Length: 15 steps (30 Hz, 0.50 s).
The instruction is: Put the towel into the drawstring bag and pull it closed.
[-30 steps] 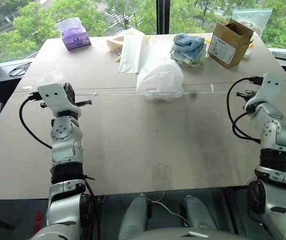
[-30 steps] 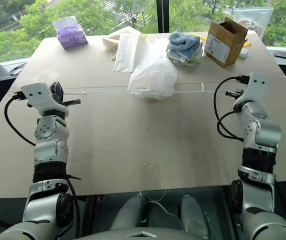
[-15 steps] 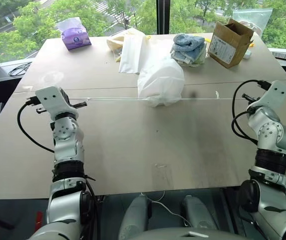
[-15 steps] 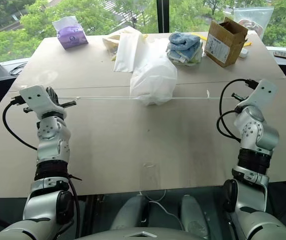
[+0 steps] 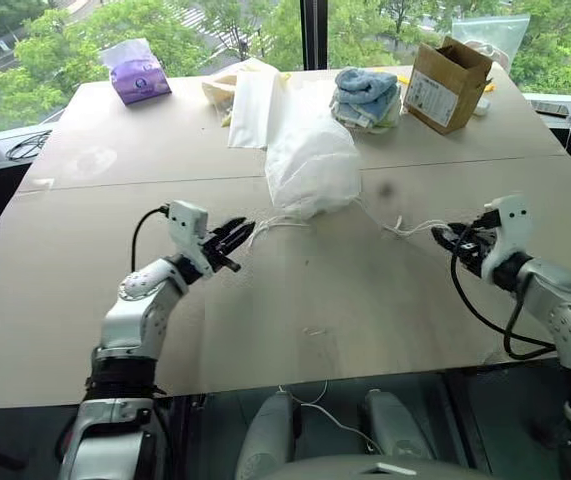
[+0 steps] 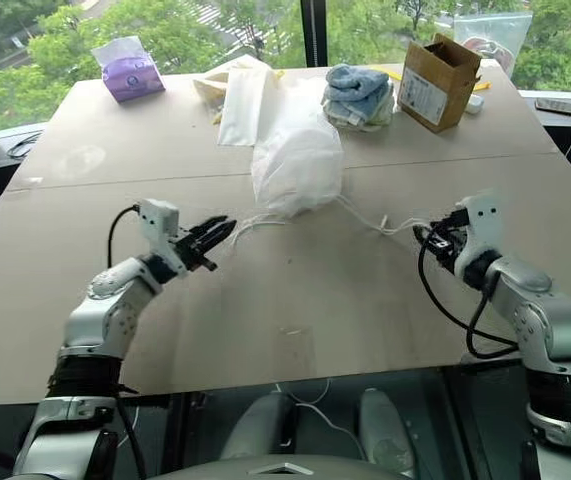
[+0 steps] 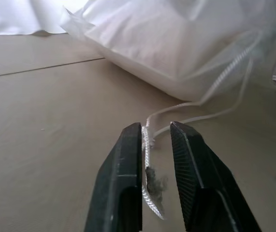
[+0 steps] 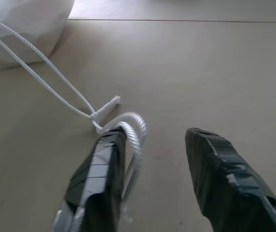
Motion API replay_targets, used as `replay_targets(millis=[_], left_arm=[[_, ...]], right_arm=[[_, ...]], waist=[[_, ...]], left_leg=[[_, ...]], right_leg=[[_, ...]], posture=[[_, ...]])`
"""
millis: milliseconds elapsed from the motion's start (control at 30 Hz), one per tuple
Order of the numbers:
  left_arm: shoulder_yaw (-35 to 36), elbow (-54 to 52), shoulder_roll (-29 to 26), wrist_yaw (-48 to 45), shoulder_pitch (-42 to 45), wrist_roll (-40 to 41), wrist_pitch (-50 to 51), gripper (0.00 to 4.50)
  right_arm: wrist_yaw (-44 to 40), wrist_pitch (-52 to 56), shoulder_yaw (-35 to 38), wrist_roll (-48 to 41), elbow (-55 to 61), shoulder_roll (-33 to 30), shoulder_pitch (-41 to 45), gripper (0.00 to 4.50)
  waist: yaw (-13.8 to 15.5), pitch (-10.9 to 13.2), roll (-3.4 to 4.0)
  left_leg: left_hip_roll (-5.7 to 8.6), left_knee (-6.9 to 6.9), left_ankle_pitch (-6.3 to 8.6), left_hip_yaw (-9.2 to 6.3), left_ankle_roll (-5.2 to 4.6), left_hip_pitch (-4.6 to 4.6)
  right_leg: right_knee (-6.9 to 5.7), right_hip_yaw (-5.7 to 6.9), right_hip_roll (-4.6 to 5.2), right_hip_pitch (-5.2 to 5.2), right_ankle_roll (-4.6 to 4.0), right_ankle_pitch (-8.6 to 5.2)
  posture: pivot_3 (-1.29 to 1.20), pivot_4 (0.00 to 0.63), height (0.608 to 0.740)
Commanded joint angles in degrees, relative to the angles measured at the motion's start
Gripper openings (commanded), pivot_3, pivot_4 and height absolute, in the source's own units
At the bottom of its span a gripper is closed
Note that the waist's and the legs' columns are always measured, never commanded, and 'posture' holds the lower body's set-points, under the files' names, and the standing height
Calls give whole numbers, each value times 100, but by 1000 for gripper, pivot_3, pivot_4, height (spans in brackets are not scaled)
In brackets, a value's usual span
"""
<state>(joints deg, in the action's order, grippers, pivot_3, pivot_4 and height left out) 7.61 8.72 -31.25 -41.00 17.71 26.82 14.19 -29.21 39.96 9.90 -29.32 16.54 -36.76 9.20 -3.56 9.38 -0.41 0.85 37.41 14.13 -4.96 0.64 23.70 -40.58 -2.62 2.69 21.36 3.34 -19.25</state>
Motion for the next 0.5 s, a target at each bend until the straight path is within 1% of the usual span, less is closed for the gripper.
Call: replay_targets(millis=[33,67,133,200,300,433,500], left_arm=[[199,-454,-371,-505,-300,208,286,3138],[210,-613,-441,-647,-409,313,410,3686],[173,-1007,-682,-948,-768,402,634,4444],[182,-1425,-965,-1265,-1321,394,723,4444],[233,-1777,-1128,-1414,-1846,329,708,4444],[217,-2091,-1115,-1467,-2415,218,581,4444],[195,-2127,-1101,-1438,-2512,157,536,4444]], right_arm=[[-836,-946,367,110,-6,-275,-505,3995],[-1012,-1057,452,34,-36,-306,-613,4463],[-1534,-1327,593,-48,-19,-467,-993,4500],[-2019,-1591,777,-129,-60,-555,-1473,4500],[-2556,-2037,882,-151,-140,-607,-1910,4500],[-2792,-2357,935,-336,-126,-326,-2101,4500],[-2799,-2449,884,-258,-145,-285,-2139,4500]], waist=[[33,4,-10],[36,4,-10],[50,5,-8],[64,6,-9],[104,6,-6],[125,7,-5],[150,11,-4]], left_leg=[[0,2,0,-2,0,2],[-1,1,0,-5,0,4],[-3,-7,1,-6,-1,5],[-8,-10,1,-6,0,6],[-12,-20,1,-7,-1,-3],[-15,-15,2,-8,-2,-13],[-14,-19,8,-10,-10,-57]], right_leg=[[6,3,0,-2,0,0],[11,4,1,-3,0,0],[19,6,3,-4,0,0],[22,7,1,-4,-1,0],[37,7,1,-15,-1,0],[52,9,1,-35,-2,1],[67,13,7,-91,-3,1]], posture=[[0,150,740],[0,150,740],[0,150,740],[0,150,740],[0,150,740],[0,150,740],[0,150,740]])
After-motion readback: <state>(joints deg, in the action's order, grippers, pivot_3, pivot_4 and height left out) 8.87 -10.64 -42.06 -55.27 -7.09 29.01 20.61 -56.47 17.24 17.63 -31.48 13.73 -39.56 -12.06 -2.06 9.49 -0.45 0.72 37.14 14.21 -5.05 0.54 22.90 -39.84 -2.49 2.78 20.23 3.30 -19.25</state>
